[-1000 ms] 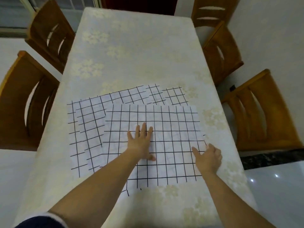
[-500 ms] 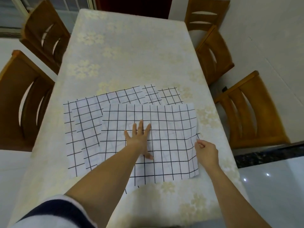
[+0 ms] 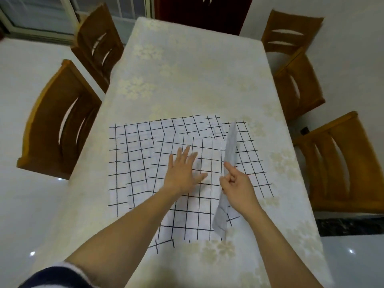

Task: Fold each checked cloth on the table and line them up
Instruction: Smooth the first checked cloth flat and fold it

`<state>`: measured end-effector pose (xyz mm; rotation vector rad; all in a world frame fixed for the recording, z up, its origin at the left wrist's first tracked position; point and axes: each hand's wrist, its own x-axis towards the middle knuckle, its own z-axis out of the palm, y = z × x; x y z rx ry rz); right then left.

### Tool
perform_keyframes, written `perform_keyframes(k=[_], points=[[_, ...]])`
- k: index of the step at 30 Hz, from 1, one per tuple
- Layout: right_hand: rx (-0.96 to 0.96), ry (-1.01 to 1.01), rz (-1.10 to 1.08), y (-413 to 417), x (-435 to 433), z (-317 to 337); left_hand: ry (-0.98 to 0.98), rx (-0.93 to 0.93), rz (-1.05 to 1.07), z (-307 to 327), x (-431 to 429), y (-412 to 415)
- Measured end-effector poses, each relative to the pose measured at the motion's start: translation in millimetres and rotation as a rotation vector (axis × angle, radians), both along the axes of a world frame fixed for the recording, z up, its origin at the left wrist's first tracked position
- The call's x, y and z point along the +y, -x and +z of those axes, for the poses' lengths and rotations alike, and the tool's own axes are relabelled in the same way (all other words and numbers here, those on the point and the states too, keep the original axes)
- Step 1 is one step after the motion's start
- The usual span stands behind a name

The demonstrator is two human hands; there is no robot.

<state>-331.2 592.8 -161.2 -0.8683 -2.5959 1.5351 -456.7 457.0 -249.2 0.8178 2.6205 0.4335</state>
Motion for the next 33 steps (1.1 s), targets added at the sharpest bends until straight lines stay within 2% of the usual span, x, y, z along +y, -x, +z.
perform_keyframes(k=[5, 9, 13, 17, 20, 22, 24, 28, 33], points=[[-0.028, -0.020, 0.142, 33.1, -39.8, -22.3, 0.106, 0.071, 0.146, -25.1, -86.3, 46.9], [-0.108, 0.021, 0.246, 54.7, -72.0, -42.0, 0.160, 0.101, 0.087, -40.8, -125.2, 61.9], [-0.209, -0.026, 0.395, 71.9, -104.1, -67.2, 0.133, 0.188, 0.071, -55.0, -141.7, 54.5], [-0.236, -0.245, 0.520, 74.5, -123.3, -89.1, 0.101, 0.190, 0.074, -54.3, -141.6, 54.8], [-0.052, -0.338, 0.398, 71.2, -122.4, -97.7, 0.069, 0.184, 0.075, -52.3, -142.5, 57.4], [0.013, -0.573, 0.379, 68.0, -114.1, -106.4, 0.062, 0.166, 0.080, -50.8, -141.9, 57.6], [-0.066, -0.723, 0.449, 67.6, -104.7, -117.7, 0.078, 0.166, 0.086, -50.7, -141.0, 57.0], [-0.213, -0.752, 0.574, 72.1, -98.8, -134.6, 0.059, 0.158, 0.085, -50.4, -142.1, 57.6], [-0.225, -0.789, 0.620, 76.5, -109.4, -135.5, 0.056, 0.169, 0.084, -52.7, -142.3, 58.5]])
